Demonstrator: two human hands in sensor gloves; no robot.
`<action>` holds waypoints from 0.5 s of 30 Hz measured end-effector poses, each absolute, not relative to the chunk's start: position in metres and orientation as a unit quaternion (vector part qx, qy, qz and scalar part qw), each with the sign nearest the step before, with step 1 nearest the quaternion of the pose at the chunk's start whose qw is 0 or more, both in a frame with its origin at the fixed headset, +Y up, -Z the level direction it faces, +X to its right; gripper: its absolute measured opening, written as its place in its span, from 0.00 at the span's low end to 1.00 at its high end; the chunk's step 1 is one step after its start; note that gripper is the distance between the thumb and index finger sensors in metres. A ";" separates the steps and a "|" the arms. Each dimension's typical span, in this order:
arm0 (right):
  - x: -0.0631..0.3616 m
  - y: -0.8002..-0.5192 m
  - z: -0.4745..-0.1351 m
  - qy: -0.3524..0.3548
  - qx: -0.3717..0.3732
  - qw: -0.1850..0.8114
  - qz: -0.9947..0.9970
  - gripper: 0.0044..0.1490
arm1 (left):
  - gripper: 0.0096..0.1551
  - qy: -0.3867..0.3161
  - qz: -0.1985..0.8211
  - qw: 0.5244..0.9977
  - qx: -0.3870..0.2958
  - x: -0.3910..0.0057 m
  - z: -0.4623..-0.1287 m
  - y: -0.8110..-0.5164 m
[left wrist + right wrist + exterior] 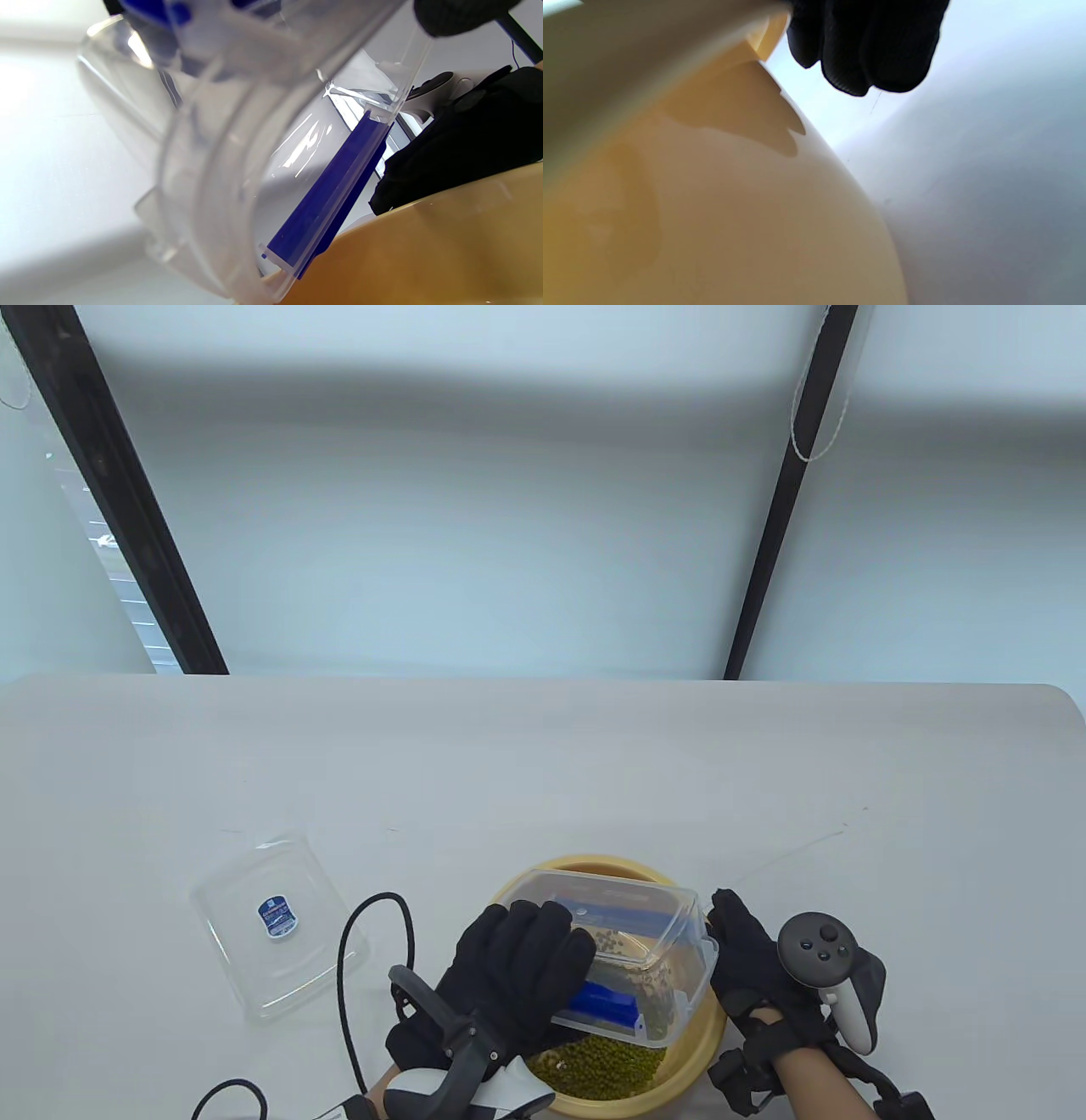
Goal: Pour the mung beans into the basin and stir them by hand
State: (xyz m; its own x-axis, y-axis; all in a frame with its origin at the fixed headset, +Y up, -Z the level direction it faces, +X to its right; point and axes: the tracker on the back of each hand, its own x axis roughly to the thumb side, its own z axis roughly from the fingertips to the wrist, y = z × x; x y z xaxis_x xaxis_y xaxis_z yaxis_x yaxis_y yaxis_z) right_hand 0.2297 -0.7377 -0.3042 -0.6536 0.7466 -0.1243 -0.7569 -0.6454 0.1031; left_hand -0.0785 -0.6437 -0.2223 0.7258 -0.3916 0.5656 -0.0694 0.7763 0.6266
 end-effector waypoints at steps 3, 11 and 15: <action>0.230 -0.738 -0.304 0.073 -0.037 0.416 0.906 0.51 | 0.63 -0.311 0.025 0.905 0.289 -0.100 -0.235 -0.639; 0.230 -0.738 -0.304 0.074 -0.039 0.414 0.907 0.50 | 0.59 -0.082 0.405 0.887 0.207 -0.216 -0.278 -0.634; 0.230 -0.739 -0.304 0.076 -0.040 0.412 0.907 0.50 | 0.57 0.023 0.526 0.830 0.181 -0.261 -0.285 -0.645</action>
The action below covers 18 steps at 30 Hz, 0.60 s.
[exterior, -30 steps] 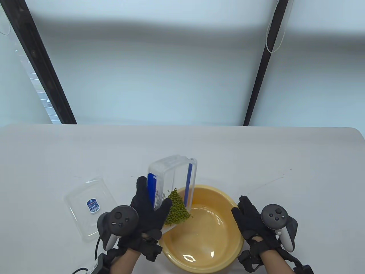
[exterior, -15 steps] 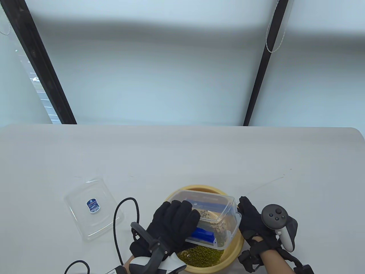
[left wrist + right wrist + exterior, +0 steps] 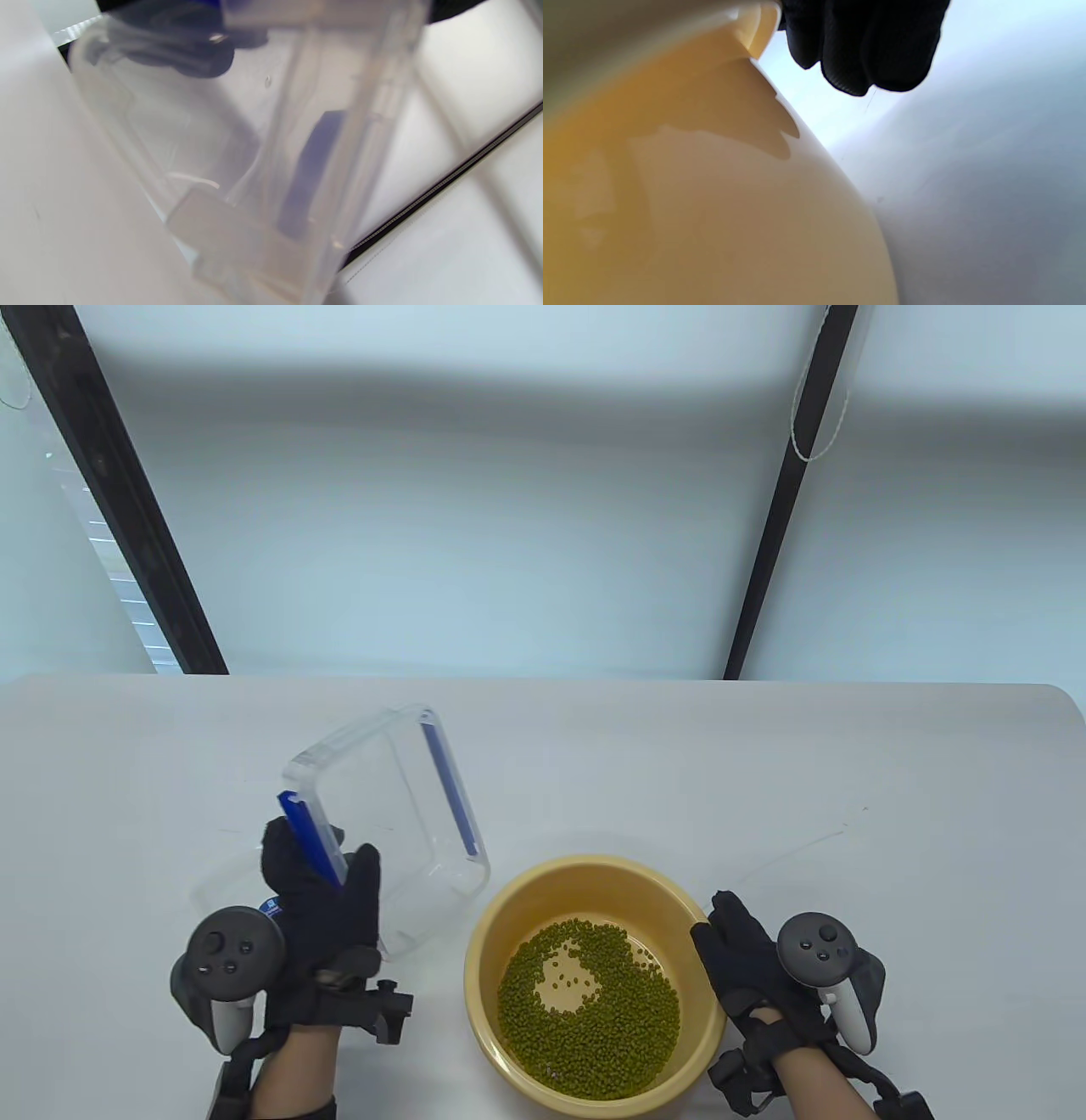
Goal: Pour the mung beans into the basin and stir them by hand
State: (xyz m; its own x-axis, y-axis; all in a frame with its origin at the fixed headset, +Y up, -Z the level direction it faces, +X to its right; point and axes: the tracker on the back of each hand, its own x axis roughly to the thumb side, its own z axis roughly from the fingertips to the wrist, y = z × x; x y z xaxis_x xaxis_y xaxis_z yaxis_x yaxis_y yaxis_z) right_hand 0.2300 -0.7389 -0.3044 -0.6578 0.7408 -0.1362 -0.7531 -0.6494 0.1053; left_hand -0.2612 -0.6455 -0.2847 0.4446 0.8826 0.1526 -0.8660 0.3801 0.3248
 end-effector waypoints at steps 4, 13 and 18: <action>0.230 -0.739 -0.304 0.078 -0.042 0.411 0.908 0.50 | 0.55 0.126 0.529 0.825 0.152 -0.290 -0.296 -0.669; 0.229 -0.740 -0.304 0.079 -0.042 0.411 0.907 0.50 | 0.50 0.241 0.445 0.861 0.049 -0.298 -0.325 -0.718; 0.228 -0.741 -0.304 0.083 -0.039 0.408 0.908 0.50 | 0.45 0.260 0.370 0.892 0.005 -0.286 -0.337 -0.728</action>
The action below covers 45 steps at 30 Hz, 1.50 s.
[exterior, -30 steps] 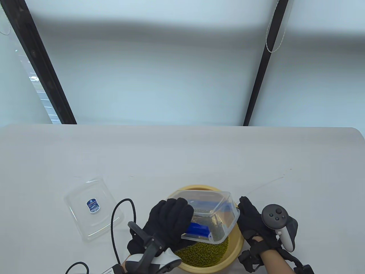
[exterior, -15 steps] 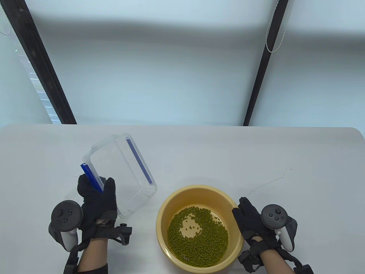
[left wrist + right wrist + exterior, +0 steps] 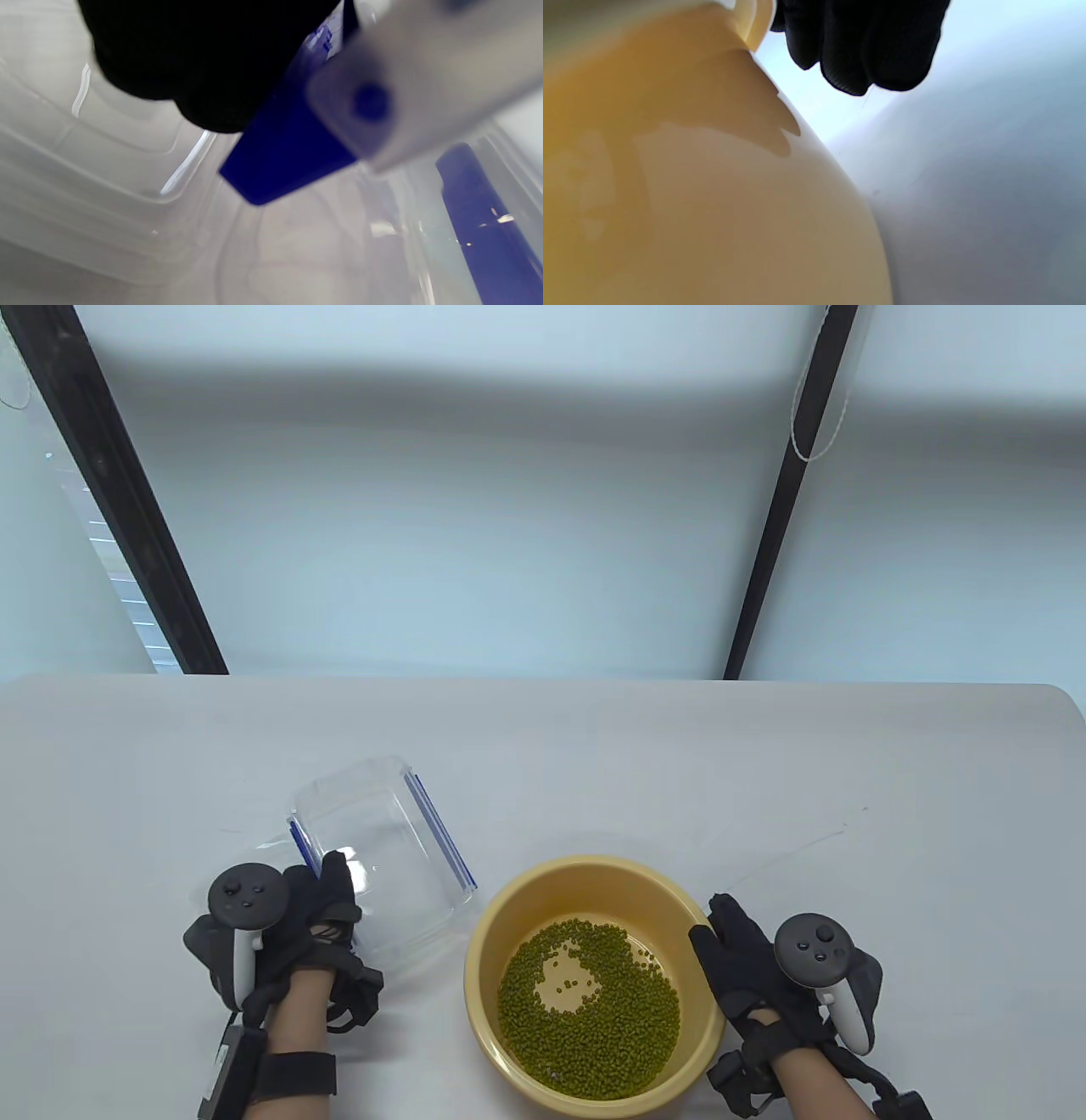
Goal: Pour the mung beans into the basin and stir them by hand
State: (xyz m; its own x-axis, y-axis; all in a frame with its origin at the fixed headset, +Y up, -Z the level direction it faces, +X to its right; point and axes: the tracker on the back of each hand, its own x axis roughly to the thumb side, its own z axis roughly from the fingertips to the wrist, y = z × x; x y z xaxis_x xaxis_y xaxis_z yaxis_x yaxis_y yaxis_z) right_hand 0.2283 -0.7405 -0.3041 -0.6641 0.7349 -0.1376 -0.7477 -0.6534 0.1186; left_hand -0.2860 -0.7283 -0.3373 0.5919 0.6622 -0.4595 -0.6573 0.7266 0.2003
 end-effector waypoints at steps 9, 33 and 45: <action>0.228 -0.741 -0.304 0.082 -0.038 0.409 0.908 0.49 | 0.49 0.273 0.329 0.902 -0.056 -0.277 -0.348 -0.747; 0.236 -0.735 -0.301 0.055 -0.039 0.437 0.897 0.49 | 0.41 0.012 0.313 0.924 -0.217 -0.165 -0.291 -0.715; 0.197 -0.661 -0.288 -0.109 0.085 0.252 0.958 0.47 | 0.32 0.047 0.448 0.851 -0.271 -0.170 -0.299 -0.746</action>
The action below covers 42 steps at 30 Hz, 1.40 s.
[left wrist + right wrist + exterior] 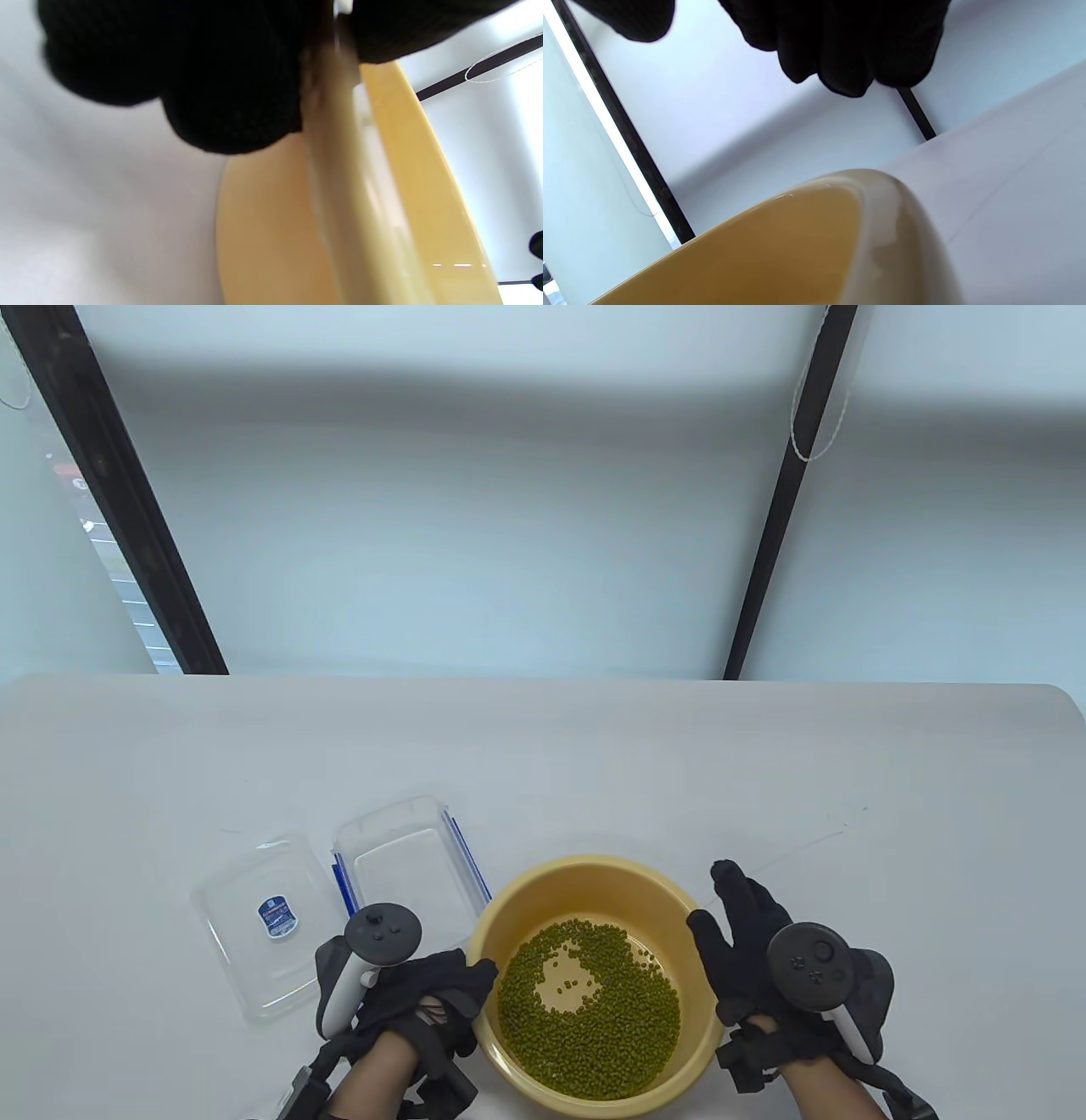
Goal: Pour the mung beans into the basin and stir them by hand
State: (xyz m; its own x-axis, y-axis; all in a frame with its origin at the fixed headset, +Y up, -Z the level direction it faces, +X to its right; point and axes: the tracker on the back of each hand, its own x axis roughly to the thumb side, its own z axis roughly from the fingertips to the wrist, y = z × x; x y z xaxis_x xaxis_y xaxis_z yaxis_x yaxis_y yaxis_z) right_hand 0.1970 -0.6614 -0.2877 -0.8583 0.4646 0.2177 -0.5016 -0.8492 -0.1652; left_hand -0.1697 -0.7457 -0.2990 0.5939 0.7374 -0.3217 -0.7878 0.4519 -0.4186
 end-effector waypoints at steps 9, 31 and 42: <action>0.077 -0.672 -0.305 0.146 0.290 0.107 0.940 0.34 | 0.30 0.041 0.419 0.870 -0.256 -0.168 -0.299 -0.743; 0.021 -0.749 -0.387 0.262 0.130 -0.038 0.955 0.29 | 0.29 0.036 0.397 0.882 -0.253 -0.166 -0.300 -0.743; 0.063 -0.745 -0.383 0.344 0.049 -0.266 0.899 0.31 | 0.29 0.041 0.402 0.880 -0.249 -0.164 -0.299 -0.743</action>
